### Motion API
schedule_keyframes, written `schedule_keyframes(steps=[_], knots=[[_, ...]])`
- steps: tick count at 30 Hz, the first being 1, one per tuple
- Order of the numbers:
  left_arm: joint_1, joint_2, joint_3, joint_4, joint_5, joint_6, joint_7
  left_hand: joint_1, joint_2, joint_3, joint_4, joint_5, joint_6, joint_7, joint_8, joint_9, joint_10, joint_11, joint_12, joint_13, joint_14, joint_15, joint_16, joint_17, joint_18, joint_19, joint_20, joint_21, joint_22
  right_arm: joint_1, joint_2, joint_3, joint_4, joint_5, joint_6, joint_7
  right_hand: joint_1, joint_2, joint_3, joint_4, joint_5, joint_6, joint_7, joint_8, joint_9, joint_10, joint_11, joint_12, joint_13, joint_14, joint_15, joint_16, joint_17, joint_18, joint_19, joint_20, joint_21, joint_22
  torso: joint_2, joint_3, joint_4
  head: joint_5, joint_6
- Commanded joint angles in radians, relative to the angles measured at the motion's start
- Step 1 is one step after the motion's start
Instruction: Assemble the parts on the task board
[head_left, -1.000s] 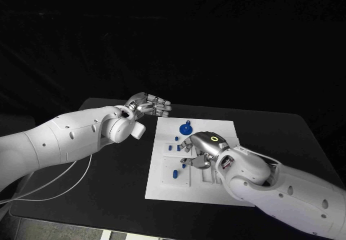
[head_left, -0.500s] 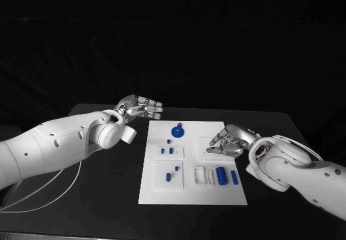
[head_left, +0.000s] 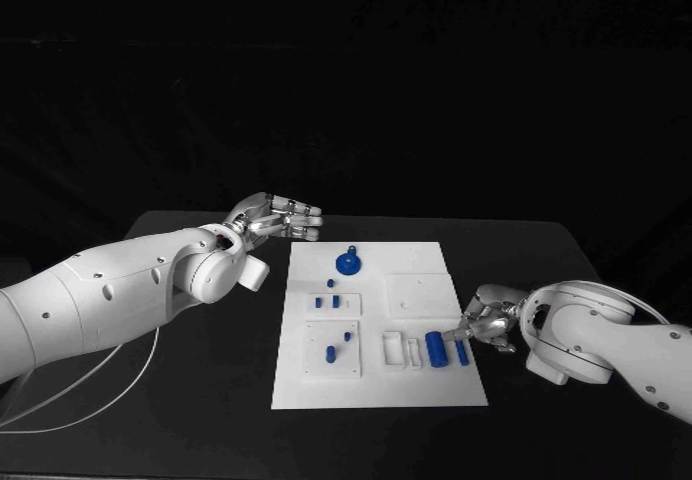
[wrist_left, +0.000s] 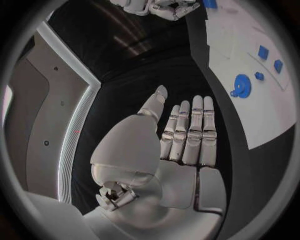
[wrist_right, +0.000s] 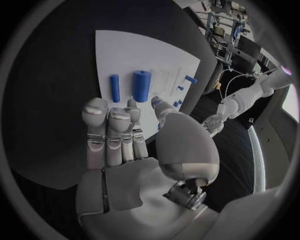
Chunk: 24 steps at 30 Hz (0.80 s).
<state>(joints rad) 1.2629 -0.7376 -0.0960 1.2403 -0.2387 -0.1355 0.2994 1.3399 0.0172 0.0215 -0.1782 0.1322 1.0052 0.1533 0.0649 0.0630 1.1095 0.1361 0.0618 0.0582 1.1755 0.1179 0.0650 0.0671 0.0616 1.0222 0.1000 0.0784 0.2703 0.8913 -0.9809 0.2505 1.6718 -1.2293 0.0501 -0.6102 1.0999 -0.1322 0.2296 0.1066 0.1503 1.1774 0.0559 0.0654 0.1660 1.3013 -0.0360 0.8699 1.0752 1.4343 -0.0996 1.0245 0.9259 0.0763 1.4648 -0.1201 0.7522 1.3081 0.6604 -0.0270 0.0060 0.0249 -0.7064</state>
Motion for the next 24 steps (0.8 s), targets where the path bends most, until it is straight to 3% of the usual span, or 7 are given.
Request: schedule_keyframes(steps=[1, 5, 14, 19, 21, 24], knots=[[-0.002, 0.002, 0.000, 0.001, 0.004, 0.026, 0.014, -0.004, -0.004, -0.008, 0.007, -0.008, -0.008, 0.000, -0.001, 0.000, -0.009, 0.000, 0.000, 0.000, -0.008, 0.001, -0.003, 0.002, -0.007, 0.007, 0.003, -0.004, -0.008, -0.006, 0.003, -0.001, 0.007, 0.042, 0.082, -0.084, -0.023, -0.009, 0.027, 0.013, -0.032, -0.001, -0.001, -0.001, 0.002, 0.011, 0.000, 0.010, 0.017, 0.009, 0.001, 0.010, 0.013, -0.012, 0.056, 0.000, 0.012, 0.089, -0.001, -0.0022, -0.0010, -0.004, 0.003], [-0.003, 0.003, -0.001, -0.001, 0.005, 0.031, 0.012, -0.008, -0.014, -0.021, 0.031, -0.015, -0.010, 0.000, -0.001, 0.000, -0.011, 0.001, 0.001, 0.000, -0.010, 0.003, -0.003, 0.002, -0.008, 0.009, 0.005, -0.003, -0.024, -0.010, 0.012, -0.001, 0.011, 0.040, 0.068, -0.096, -0.051, -0.044, 0.096, 0.036, -0.089, -0.011, 0.001, -0.001, 0.003, 0.016, 0.003, 0.026, 0.045, 0.010, 0.003, 0.014, 0.026, -0.011, 0.056, 0.000, 0.025, 0.090, -0.001, -0.0032, -0.0014, -0.004, 0.001], [-0.004, 0.004, -0.002, 0.000, 0.006, 0.044, 0.014, -0.014, -0.020, -0.029, 0.053, -0.017, -0.012, 0.001, -0.001, 0.000, -0.013, 0.003, 0.001, 0.001, -0.012, 0.004, -0.003, 0.002, -0.007, 0.012, 0.006, -0.003, -0.044, -0.021, 0.047, -0.004, -0.009, 0.015, 0.041, -0.108, -0.062, -0.047, 0.106, 0.041, -0.093, -0.018, 0.003, -0.002, 0.005, 0.020, 0.003, 0.029, 0.062, 0.011, 0.003, 0.015, 0.034, -0.010, 0.056, 0.001, 0.032, 0.090, -0.002, -0.0072, 0.0011, -0.004, -0.001], [-0.004, 0.003, -0.002, 0.000, 0.007, 0.049, 0.013, -0.014, -0.019, -0.032, 0.056, -0.017, -0.014, 0.002, -0.001, 0.000, -0.014, 0.003, 0.001, 0.001, -0.013, 0.005, -0.003, 0.002, -0.007, 0.012, 0.006, -0.002, -0.049, -0.030, 0.071, -0.007, -0.033, -0.012, 0.023, -0.110, -0.066, -0.048, 0.112, 0.037, -0.094, -0.025, 0.005, -0.002, 0.004, 0.019, 0.005, 0.022, 0.067, 0.012, 0.004, 0.013, 0.036, -0.009, 0.055, 0.002, 0.032, 0.090, -0.001, -0.0055, 0.0006, -0.003, -0.007], [-0.004, 0.002, -0.003, 0.001, 0.007, 0.050, 0.012, -0.019, -0.008, -0.032, 0.064, -0.014, -0.013, 0.001, -0.001, 0.000, -0.015, 0.003, 0.001, 0.001, -0.013, 0.004, -0.003, 0.002, -0.007, 0.014, 0.006, -0.002, -0.051, -0.034, 0.081, -0.009, -0.041, -0.026, 0.011, -0.110, -0.072, -0.050, 0.116, 0.042, -0.097, -0.026, 0.005, -0.002, 0.003, 0.018, 0.005, 0.019, 0.066, 0.011, 0.004, 0.010, 0.035, -0.008, 0.055, 0.002, 0.033, 0.090, -0.001, -0.0048, 0.0001, -0.002, -0.008], [-0.004, 0.002, -0.004, 0.001, 0.008, 0.051, 0.013, -0.021, 0.001, -0.040, 0.071, -0.012, -0.014, 0.001, 0.000, 0.000, -0.016, 0.003, 0.001, 0.001, -0.013, 0.005, -0.003, 0.002, -0.005, 0.016, 0.007, -0.001, -0.059, -0.036, 0.094, -0.016, -0.052, -0.042, -0.001, -0.110, -0.085, -0.068, 0.152, 0.046, -0.101, -0.026, 0.004, -0.002, 0.000, 0.019, 0.003, 0.017, 0.067, 0.011, 0.001, 0.009, 0.037, -0.009, 0.055, -0.002, 0.036, 0.091, -0.002, -0.0054, -0.0008, 0.002, -0.006]])
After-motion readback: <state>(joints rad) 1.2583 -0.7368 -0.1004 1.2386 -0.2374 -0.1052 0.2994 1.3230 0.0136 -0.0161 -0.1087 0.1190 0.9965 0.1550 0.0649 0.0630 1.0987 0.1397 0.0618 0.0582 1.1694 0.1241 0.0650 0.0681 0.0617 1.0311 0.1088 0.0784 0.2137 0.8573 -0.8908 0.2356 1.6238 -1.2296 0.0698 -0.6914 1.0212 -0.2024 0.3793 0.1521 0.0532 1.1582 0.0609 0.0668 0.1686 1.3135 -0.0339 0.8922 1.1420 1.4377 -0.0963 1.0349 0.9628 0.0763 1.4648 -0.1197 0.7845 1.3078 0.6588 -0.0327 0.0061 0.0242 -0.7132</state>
